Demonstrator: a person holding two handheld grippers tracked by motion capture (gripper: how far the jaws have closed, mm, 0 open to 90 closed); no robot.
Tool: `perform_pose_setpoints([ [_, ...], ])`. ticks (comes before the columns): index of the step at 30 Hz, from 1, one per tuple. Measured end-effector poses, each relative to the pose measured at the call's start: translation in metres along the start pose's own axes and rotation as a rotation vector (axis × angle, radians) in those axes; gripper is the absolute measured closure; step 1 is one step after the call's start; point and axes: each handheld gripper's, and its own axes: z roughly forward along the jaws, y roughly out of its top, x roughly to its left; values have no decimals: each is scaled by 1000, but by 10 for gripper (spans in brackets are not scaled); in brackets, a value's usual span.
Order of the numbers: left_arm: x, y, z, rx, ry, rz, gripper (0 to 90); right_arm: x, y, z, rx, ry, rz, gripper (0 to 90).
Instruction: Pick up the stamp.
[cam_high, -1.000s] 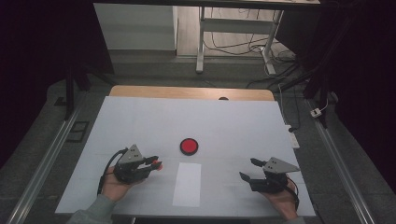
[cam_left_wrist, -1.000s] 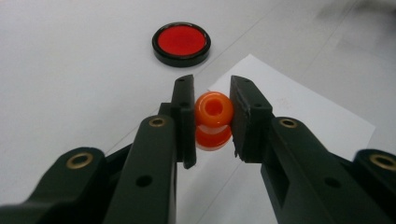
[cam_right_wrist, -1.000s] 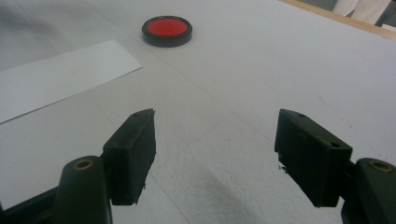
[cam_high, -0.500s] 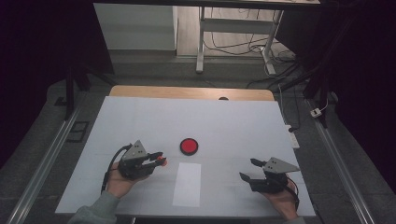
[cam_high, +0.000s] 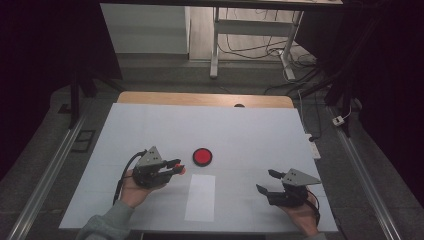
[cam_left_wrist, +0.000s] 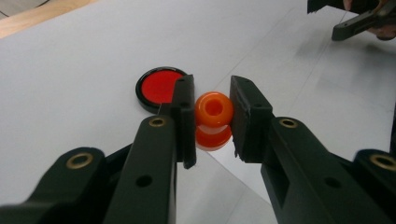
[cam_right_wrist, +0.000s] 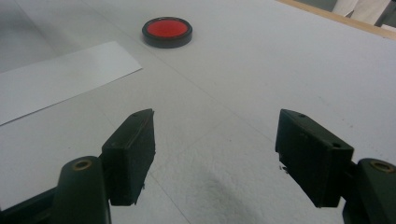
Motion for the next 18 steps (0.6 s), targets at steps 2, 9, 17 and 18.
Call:
perform_pose_setpoints([
  [2,-1,2,0,-9,-11,-2,720,1,0,1,-3,6,1,280],
  [9,-7,14,1,-41,-40,3,720,1,-2,0,5,-1,-9,280],
  [17,-15,24,4,-55,-57,2,720,2,-1,0,2,4,-12,278],
  [18,-16,25,3,-61,-60,-4,720,2,0,-1,-6,2,-18,278],
])
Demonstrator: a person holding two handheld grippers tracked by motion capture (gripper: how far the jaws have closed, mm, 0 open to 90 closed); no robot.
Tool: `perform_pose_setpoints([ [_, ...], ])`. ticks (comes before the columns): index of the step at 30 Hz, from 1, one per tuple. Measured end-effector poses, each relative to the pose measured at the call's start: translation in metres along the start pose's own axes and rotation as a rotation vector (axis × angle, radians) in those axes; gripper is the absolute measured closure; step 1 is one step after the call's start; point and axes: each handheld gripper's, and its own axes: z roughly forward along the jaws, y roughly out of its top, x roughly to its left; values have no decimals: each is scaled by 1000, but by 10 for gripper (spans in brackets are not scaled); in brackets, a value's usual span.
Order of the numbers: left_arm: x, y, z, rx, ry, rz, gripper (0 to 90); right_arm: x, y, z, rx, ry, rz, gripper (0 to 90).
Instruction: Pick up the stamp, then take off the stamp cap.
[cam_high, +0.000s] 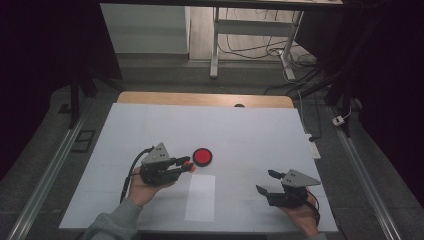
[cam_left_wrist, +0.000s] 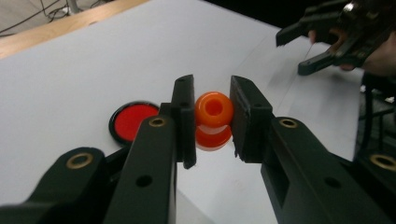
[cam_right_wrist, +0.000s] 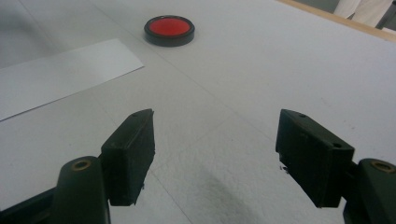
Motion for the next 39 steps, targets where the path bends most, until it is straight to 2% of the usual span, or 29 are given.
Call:
perform_pose_setpoints([
  [2,-1,3,0,-17,-13,-10,720,0,1,-1,-13,-2,0,280],
  [6,-4,8,7,-14,-21,-4,720,-1,1,0,-13,0,2,279],
  [7,-5,9,13,-6,-30,-7,720,0,1,0,-7,0,-1,279],
  [18,-8,8,25,11,-52,-1,720,0,0,2,-3,0,-3,277],
  [32,-9,9,29,15,-64,2,720,0,1,3,-8,-14,-10,271],
  [39,-8,10,31,7,-94,-9,720,1,4,4,-19,-6,6,270],
])
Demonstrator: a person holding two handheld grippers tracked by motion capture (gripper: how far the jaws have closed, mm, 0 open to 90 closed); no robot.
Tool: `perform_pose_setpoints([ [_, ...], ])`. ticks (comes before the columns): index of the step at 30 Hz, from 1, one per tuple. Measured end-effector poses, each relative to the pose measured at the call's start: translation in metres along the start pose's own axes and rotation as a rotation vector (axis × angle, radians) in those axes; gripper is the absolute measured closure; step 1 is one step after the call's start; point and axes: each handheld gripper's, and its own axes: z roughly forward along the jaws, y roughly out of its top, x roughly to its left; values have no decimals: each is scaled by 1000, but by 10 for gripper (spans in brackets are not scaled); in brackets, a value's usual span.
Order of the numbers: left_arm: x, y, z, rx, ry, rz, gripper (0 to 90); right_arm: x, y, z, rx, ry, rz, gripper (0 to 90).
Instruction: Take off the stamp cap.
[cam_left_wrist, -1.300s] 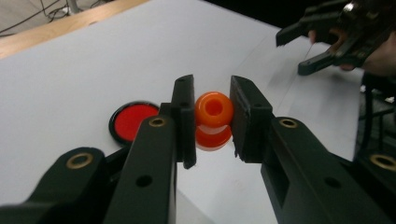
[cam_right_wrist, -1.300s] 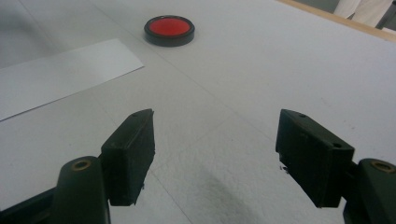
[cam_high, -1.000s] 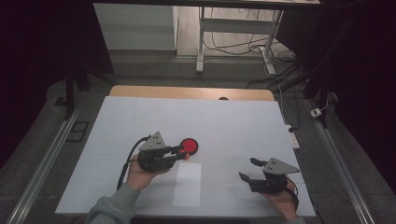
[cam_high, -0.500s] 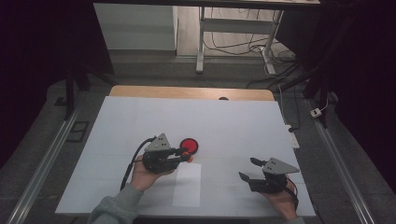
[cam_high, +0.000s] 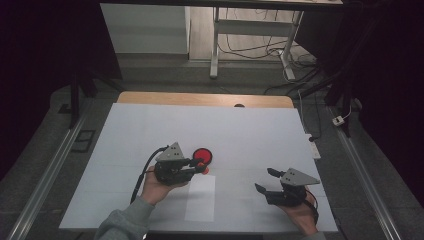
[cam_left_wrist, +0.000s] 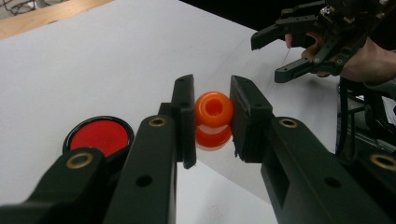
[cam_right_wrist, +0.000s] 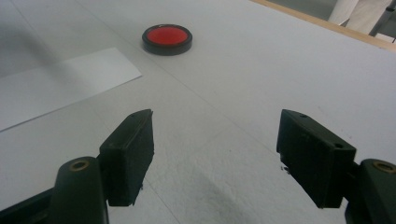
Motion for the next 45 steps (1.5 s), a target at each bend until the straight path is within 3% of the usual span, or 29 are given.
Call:
perform_pose_setpoints([
  [14,-3,-1,4,22,14,22,720,7,10,9,3,42,1,287],
  [33,-2,-2,5,25,6,9,721,24,23,26,13,110,-18,292],
  [41,-3,-1,5,22,0,5,721,29,26,29,-3,93,-32,297],
  [45,-3,-2,6,26,-1,7,721,32,30,32,-14,111,-22,297],
])
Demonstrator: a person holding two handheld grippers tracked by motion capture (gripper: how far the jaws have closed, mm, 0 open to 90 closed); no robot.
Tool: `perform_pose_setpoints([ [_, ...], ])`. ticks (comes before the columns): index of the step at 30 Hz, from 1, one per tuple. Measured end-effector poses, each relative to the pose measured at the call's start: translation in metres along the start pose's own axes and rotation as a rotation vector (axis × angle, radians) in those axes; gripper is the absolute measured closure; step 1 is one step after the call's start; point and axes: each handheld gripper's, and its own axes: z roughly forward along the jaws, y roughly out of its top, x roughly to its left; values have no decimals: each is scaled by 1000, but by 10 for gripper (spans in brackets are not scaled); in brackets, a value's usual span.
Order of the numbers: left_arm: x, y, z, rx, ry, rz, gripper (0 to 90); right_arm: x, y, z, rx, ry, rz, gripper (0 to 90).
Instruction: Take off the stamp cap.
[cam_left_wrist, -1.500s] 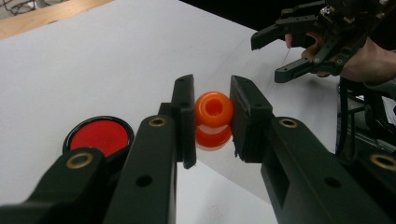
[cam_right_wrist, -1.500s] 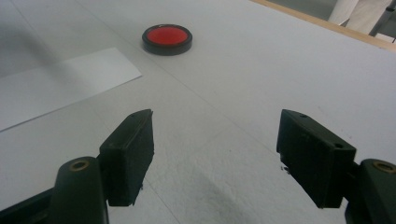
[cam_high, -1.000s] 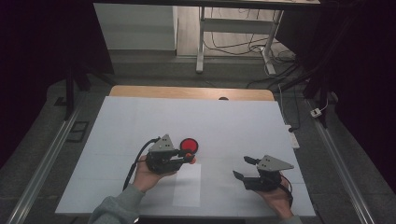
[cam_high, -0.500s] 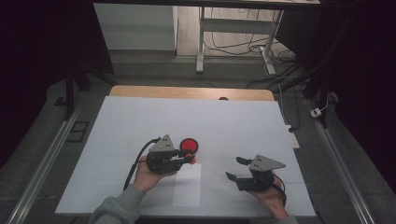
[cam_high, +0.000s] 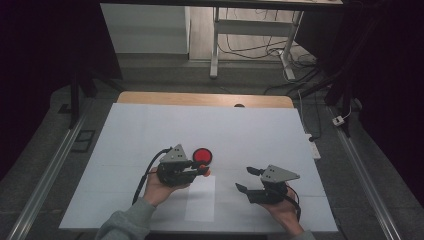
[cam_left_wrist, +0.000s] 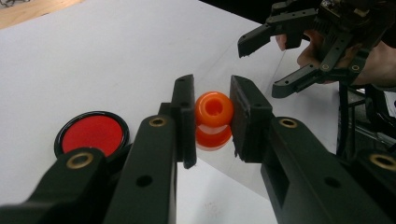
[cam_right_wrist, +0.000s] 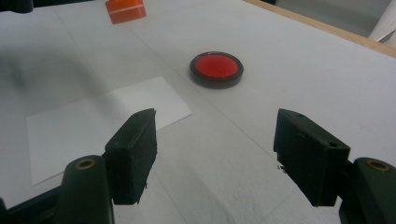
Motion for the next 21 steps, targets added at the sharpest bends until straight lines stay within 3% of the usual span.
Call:
perform_pose_setpoints([
  [21,0,0,2,4,-8,-1,721,8,10,14,-14,39,-9,299],
])
